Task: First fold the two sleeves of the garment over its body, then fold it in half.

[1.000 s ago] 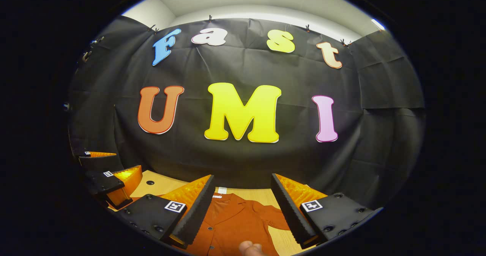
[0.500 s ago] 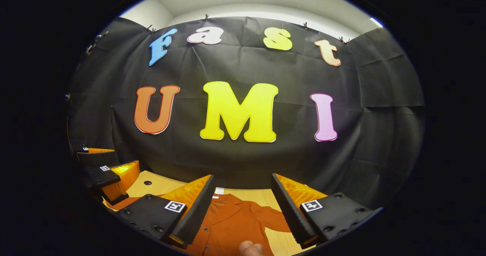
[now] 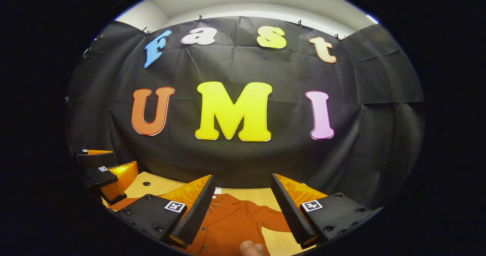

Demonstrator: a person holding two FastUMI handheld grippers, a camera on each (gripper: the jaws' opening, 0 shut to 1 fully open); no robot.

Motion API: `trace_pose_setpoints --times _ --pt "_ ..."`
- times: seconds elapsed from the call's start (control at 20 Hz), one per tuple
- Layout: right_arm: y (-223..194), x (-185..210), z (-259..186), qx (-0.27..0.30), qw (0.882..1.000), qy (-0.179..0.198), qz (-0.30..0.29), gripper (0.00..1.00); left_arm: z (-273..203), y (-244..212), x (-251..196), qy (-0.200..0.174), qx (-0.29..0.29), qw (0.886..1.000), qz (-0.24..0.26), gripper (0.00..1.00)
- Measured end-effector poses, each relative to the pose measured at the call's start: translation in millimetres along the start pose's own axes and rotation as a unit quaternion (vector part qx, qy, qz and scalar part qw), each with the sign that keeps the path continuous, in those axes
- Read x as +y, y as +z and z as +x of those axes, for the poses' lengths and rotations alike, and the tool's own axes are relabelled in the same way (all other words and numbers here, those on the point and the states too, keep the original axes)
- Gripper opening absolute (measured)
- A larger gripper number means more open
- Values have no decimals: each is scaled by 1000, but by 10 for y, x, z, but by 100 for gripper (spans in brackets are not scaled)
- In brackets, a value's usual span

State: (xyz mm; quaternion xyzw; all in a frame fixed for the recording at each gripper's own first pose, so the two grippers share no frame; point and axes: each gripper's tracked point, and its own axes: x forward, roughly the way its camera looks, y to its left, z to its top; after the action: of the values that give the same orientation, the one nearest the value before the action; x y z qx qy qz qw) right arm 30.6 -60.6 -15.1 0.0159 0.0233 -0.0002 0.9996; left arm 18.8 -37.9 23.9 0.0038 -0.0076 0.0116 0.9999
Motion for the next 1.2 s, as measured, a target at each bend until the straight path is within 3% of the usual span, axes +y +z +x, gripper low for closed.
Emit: trace_pose_setpoints --times 0.35,0.75,0.95,1.2 --pt "-156 -395 161 19 999 -34 9 94 42 -63 -127 -2 7 1000 2 95" --pt "-845 -1374 494 93 987 -132 -6 94 63 -319 -300 3 42 999 13 96" --pt "-1408 -2058 626 176 965 -194 19 95 59 -497 -374 9 65 998 20 96" --pt "-2173 -2951 657 275 919 -278 59 95 55 -895 -499 10 139 990 -1 96"
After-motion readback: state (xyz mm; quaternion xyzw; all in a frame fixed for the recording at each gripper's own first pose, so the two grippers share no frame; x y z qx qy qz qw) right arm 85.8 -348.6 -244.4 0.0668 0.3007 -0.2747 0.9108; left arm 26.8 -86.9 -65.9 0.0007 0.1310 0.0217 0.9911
